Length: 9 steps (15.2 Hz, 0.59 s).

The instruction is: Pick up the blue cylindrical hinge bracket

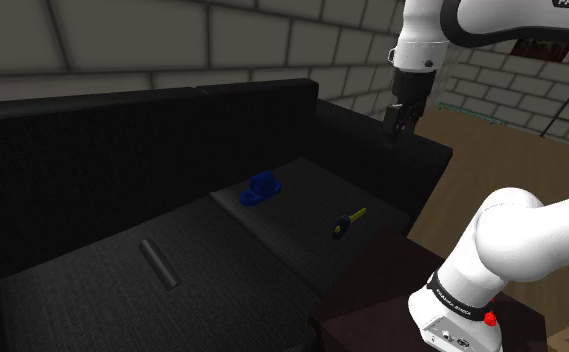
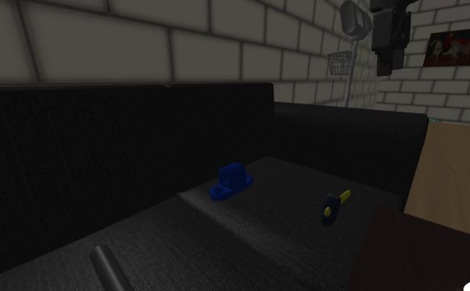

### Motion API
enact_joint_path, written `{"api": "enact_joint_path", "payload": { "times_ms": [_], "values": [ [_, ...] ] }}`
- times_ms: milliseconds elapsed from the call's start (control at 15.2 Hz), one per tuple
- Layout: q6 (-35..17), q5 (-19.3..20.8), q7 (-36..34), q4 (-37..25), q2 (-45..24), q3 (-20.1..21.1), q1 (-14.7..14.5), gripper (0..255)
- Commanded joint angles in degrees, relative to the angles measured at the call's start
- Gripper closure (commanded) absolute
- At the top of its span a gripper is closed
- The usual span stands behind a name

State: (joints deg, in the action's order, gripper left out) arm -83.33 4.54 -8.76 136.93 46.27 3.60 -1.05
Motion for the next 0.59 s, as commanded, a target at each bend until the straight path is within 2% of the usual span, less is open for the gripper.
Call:
{"api": "enact_joint_path", "payload": {
  "times_ms": [0, 528],
  "values": [
    [0.0, 0.0, 0.0, 0.0, 0.0, 0.0, 0.0, 0],
    [-14.25, 7.86, 17.14, 2.03, -10.39, -7.65, -1.64, 0]
  ]
}}
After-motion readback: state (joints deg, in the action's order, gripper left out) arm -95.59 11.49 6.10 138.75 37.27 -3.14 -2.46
